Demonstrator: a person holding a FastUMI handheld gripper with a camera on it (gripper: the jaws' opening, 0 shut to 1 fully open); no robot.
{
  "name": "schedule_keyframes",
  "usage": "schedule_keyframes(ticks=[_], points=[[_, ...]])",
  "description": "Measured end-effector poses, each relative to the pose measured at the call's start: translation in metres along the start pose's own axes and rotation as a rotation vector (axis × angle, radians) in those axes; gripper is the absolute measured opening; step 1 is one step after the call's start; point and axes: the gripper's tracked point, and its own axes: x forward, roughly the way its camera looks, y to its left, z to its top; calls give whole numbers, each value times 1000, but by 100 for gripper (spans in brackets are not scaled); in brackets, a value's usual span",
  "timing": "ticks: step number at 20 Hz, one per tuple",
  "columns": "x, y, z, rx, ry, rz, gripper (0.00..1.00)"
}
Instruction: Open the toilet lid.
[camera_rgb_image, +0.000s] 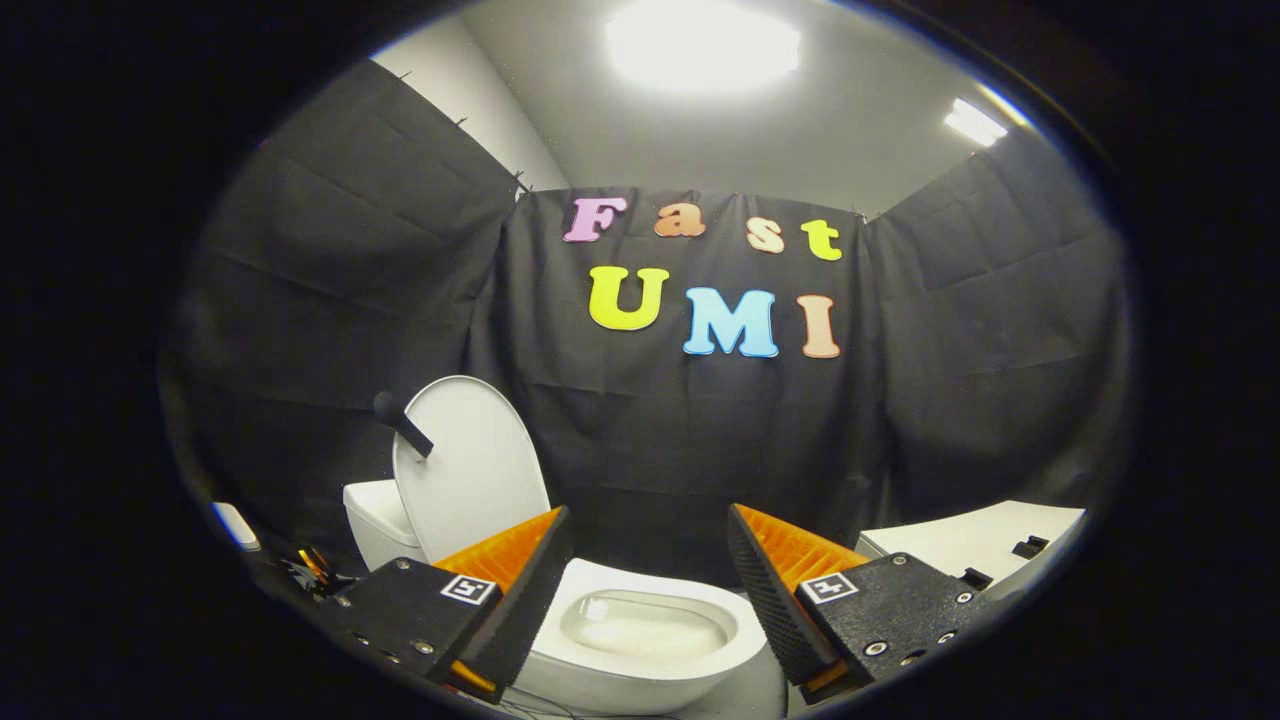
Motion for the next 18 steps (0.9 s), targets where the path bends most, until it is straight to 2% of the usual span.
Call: schedule_keyframes(ticks=[10,18], points=[[4,-15,-14,77,39,-61,95],[5,-11,-20,79,64,-56,95]])
